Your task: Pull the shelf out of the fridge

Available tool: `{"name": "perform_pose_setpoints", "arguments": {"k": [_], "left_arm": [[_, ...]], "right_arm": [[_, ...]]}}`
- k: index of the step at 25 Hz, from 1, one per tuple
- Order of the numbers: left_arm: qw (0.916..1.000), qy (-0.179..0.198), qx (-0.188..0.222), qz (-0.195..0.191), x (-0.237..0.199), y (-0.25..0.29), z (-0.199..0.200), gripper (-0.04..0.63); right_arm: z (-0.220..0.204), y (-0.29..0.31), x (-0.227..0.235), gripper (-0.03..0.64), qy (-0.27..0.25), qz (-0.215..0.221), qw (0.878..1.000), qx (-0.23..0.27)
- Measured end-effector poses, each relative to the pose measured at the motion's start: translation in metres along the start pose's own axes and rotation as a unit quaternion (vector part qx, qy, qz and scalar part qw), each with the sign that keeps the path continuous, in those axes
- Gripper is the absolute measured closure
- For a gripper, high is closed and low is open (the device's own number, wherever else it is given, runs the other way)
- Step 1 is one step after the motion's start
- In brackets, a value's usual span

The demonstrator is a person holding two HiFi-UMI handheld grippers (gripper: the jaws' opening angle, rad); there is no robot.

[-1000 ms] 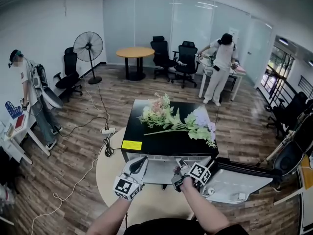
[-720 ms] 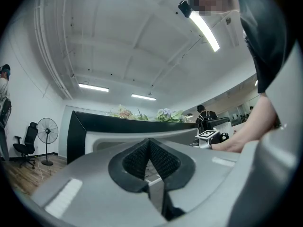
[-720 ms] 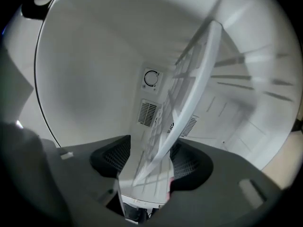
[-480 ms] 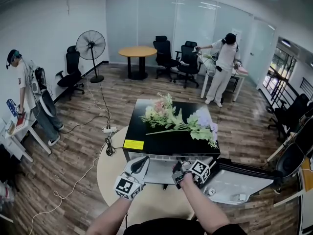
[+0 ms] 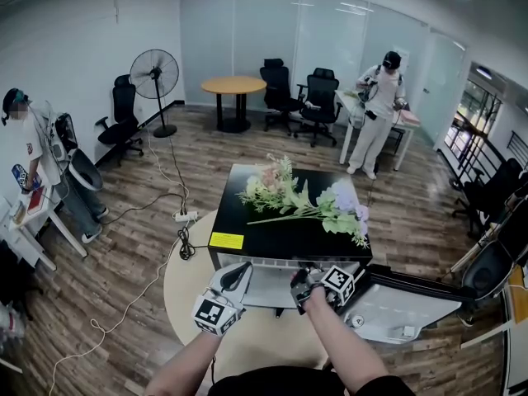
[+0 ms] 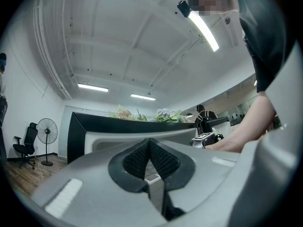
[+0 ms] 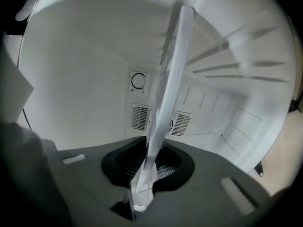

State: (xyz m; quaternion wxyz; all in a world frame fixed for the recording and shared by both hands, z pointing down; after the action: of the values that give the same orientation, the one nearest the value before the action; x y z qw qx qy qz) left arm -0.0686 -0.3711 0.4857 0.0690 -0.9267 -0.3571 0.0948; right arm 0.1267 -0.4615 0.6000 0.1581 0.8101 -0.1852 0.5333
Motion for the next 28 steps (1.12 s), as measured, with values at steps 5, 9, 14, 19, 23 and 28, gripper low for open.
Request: {"name": "perform_pose_setpoints", "arguments": {"k": [5,9,14,19,23,28], "left_arm": [[1.0000,0.001,0.000,-0.001,0.001,-0.002,0.000,0.595],[1.0000,0.003,0.001,-0.002,0.003,-0.005,0.002,0.595],[0.9999,0.011,-0.001,-0.003,0.007,-0.010,0.004,0.595],[0.9999,0.010,0.001,-0.002,0.005,-0.012,0.006,0.595],[0.9999,0.012,0.002,-0.003,0.006,-0.013,0.007,0.595],[0.9999,0.012,0.006,-0.006,0.010,-0.012,0.010,0.595]], "right_arm": [[0.000,0.001,0.001,0.569,0.023,0.002,1.000,0.005],[-0.001,0.000,0.000,0.572,0.029,-0.001,1.000,0.007],[-0.002,-0.003,-0.001,0.572,0.033,-0.005,0.999,0.012],[-0.003,-0.005,-0.002,0.574,0.040,-0.007,0.999,0.017],[-0.005,-0.009,-0.002,0.574,0.042,-0.009,0.999,0.016],[-0.008,-0.012,-0.002,0.574,0.044,-0.009,0.999,0.012]]}}
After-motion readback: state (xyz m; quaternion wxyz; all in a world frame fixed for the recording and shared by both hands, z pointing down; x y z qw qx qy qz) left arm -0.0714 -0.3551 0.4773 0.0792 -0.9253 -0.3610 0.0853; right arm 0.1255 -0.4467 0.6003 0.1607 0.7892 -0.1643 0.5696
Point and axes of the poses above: the fingertips, and each gripper's own axes: y forward along the fingers, x to its right, z out of its top, the point moved 2 cm from there along -y, backward along the fingers, and after that the axes turned 12 degrees about -y, right-handed, at the moved point
